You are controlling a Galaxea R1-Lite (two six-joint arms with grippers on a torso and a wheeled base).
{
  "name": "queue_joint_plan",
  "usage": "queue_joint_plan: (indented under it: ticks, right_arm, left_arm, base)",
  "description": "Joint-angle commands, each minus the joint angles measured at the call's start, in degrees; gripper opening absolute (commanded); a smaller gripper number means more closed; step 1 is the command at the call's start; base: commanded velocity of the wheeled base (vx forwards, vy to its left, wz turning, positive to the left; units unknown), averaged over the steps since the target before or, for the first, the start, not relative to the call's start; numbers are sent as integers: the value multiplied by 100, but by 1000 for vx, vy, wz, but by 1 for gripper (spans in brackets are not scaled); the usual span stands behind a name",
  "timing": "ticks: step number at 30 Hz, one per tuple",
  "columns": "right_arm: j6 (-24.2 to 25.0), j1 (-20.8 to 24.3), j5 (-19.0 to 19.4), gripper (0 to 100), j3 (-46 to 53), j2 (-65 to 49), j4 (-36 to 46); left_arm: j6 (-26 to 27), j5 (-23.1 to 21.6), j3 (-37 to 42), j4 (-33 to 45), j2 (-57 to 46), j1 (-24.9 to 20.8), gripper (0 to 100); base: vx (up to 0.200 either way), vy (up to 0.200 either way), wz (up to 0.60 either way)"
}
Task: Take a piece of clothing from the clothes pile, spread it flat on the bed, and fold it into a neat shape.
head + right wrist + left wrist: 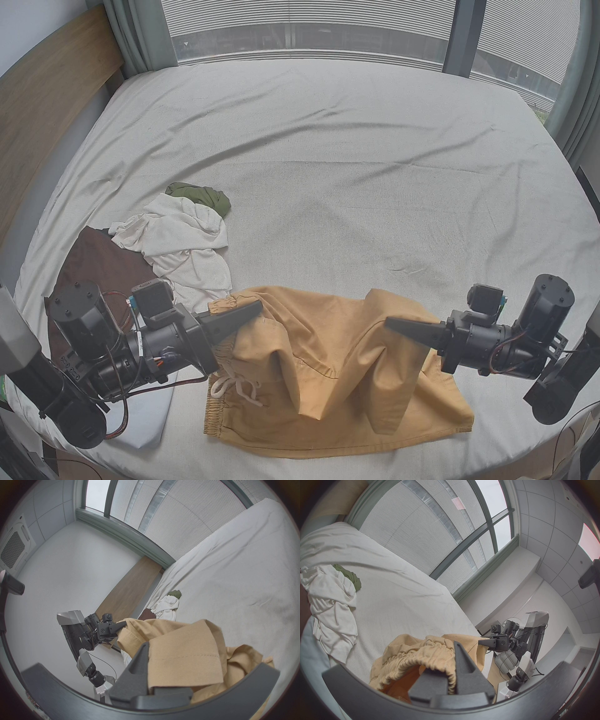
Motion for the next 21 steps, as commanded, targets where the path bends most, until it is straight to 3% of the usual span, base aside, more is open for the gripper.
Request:
queue_joint_plan:
  ticks: [1,10,21]
  right_arm:
    - [-5,-224,56,0,-11,-145,-2]
    - [74,-611,346,0,-81,-321,-2]
    - [91,-989,363,0,-213,-330,-10]
  left_arm:
    - [-3,-3,16,-10,-80,92,0]
    - [-3,-56,-55,-1,-80,241,0]
    - [6,-64,16,-1,-62,417,0]
  base:
    - [0,0,0]
    - [0,0,0]
    - [0,0,0]
